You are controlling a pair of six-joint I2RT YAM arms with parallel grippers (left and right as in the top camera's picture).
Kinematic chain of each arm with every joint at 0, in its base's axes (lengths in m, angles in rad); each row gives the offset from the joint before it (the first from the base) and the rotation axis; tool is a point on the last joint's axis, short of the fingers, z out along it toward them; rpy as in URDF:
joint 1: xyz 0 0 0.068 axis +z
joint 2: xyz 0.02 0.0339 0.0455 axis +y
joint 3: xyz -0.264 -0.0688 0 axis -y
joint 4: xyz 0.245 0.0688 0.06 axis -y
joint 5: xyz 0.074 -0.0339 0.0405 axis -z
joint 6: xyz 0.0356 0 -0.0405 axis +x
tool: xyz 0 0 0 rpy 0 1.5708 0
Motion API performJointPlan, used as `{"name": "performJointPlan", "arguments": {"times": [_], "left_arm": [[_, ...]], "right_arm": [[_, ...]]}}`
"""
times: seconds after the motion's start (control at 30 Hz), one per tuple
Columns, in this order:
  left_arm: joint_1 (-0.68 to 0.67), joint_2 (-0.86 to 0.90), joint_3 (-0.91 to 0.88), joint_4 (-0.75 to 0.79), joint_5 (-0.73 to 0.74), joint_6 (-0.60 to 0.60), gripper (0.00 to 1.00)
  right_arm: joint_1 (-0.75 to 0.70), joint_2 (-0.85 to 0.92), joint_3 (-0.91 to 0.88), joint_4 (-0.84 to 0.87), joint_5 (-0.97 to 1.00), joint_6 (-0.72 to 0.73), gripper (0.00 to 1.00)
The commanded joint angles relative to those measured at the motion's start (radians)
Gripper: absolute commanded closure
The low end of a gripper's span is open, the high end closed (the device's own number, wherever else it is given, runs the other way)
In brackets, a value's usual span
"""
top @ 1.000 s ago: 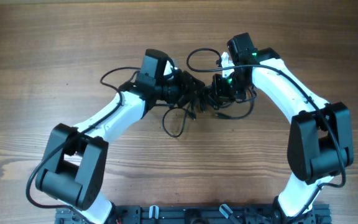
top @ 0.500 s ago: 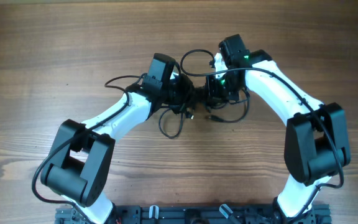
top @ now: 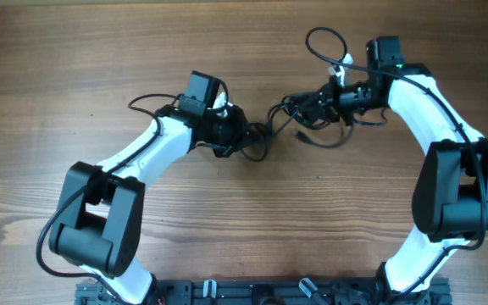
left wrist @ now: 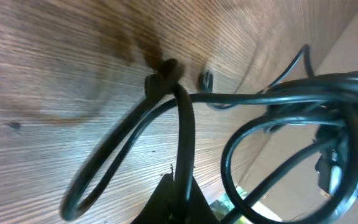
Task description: Untangle cables
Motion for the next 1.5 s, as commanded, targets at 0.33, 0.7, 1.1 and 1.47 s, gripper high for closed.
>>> {"name": "performJointPlan", "arguments": {"times": [0.33,0.7,1.1,1.47], "left_arm": [[0.188,0.013,-0.036,-0.319,-0.240,0.379,0.95],[0.186,-0.130,0.373,-0.480,-0.256,0.819,0.45],[-0.074,0.126,0.370,-0.333,-0.417,1.083,0.48],[-0.093,0.235,0.369,-0.294,-0.453,1.136,0.72]], "right_arm": [[-0.058,-0.001,0.034,-0.079,0.270,-0.207,0.94],[-0.058,-0.079,0.134,-0.220,0.270,-0.304,0.62],[-0.056,-0.079,0.132,-0.220,0.271,-0.247,0.53],[-0.048,-0.079,0.130,-0.220,0.271,-0.244,0.52]]}}
